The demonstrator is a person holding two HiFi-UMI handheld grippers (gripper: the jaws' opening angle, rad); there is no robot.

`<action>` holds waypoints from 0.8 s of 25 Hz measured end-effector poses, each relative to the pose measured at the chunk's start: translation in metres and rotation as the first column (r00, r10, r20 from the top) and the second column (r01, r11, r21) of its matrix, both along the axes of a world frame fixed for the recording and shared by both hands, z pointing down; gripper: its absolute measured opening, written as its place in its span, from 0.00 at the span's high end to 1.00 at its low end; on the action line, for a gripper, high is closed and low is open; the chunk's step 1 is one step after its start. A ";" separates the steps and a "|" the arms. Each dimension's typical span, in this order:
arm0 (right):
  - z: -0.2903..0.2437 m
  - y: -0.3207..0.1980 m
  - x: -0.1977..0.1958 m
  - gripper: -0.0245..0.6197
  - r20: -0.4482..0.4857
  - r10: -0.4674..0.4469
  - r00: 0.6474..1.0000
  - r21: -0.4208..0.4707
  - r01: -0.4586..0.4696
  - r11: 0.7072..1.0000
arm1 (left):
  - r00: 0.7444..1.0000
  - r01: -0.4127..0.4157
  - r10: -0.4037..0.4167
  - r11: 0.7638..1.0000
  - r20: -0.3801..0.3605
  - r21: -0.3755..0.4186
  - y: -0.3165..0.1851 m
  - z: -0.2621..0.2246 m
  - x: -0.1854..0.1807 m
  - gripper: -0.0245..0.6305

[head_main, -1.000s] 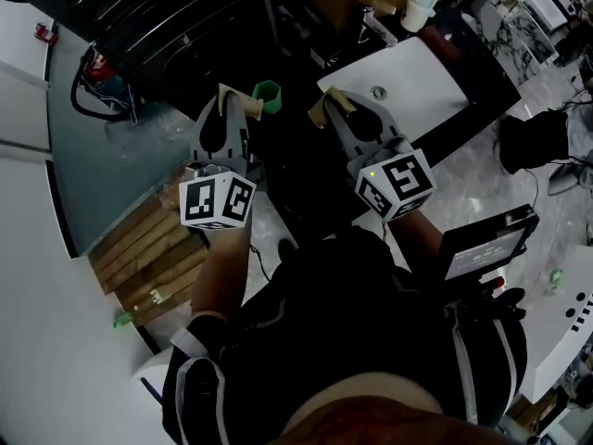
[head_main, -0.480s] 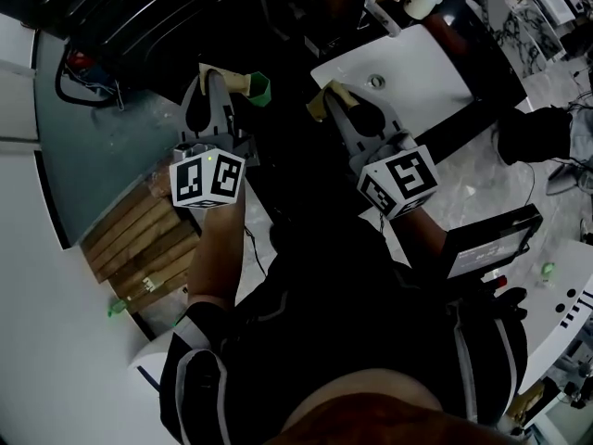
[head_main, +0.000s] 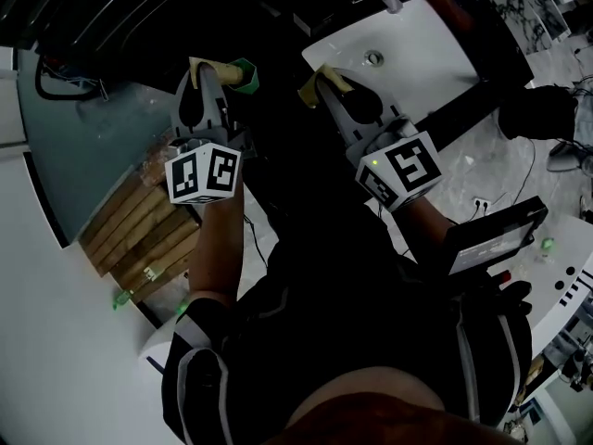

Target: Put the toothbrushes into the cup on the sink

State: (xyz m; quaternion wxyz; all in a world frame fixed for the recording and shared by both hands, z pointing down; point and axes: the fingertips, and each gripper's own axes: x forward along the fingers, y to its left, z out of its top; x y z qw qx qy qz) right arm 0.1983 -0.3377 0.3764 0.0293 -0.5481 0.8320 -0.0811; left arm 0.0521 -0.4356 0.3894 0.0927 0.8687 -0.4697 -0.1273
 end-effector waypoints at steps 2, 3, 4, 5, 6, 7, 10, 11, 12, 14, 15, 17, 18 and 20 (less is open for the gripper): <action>0.008 -0.006 0.002 0.89 0.010 0.002 1.000 -0.013 -0.002 1.000 | 1.000 0.002 -0.002 1.000 0.010 -0.016 -0.004 0.013 0.003 0.91; 0.011 -0.009 0.002 0.89 0.015 0.002 1.000 -0.022 -0.002 1.000 | 1.000 0.003 -0.003 1.000 0.017 -0.025 -0.007 0.019 0.005 0.91; 0.013 -0.011 0.002 0.89 0.016 0.001 1.000 -0.029 -0.001 1.000 | 1.000 0.003 -0.002 0.999 0.023 -0.032 -0.009 0.024 0.007 0.91; 0.014 -0.012 0.002 0.89 0.013 0.000 1.000 -0.033 0.001 0.999 | 1.000 0.003 -0.001 0.999 0.029 -0.038 -0.010 0.028 0.008 0.91; 0.017 -0.013 0.003 0.89 0.009 -0.002 1.000 -0.031 0.003 1.000 | 0.999 0.002 0.000 0.999 0.038 -0.041 -0.011 0.031 0.009 0.91; 0.019 -0.013 0.004 0.89 0.004 -0.004 1.000 -0.028 0.004 1.000 | 0.999 0.002 0.000 0.999 0.048 -0.044 -0.011 0.033 0.010 0.91; 0.024 -0.014 0.006 0.89 0.001 -0.003 1.000 -0.033 0.003 0.999 | 0.998 0.004 0.001 0.998 0.066 -0.067 -0.013 0.043 0.013 0.91; 0.025 -0.014 0.006 0.89 0.002 -0.002 1.000 -0.036 0.002 0.999 | 0.998 0.004 0.001 0.997 0.068 -0.076 -0.013 0.046 0.014 0.91; 0.025 -0.015 0.006 0.89 0.006 -0.001 1.000 -0.041 0.002 0.999 | 0.998 0.003 0.003 0.997 0.069 -0.082 -0.013 0.049 0.015 0.91; 0.024 -0.015 0.006 0.89 0.012 0.000 1.000 -0.051 0.001 0.999 | 0.998 0.003 0.003 0.997 0.067 -0.082 -0.012 0.052 0.017 0.91; 0.024 -0.015 0.007 0.89 0.016 0.001 1.000 -0.053 0.000 0.999 | 0.998 0.004 0.002 0.997 0.068 -0.079 -0.011 0.053 0.018 0.91; 0.025 -0.016 0.009 0.89 0.028 0.006 1.000 -0.048 -0.005 0.999 | 0.997 0.010 -0.004 0.997 0.077 -0.076 -0.012 0.054 0.019 0.91; 0.026 -0.016 0.009 0.89 0.029 0.006 1.000 -0.047 -0.005 0.999 | 0.997 0.016 -0.009 0.997 0.082 -0.079 -0.012 0.055 0.018 0.91; 0.027 -0.015 0.009 0.89 0.018 -0.001 1.000 -0.050 0.002 0.999 | 0.996 0.023 -0.016 0.996 0.090 -0.083 -0.013 0.058 0.017 0.91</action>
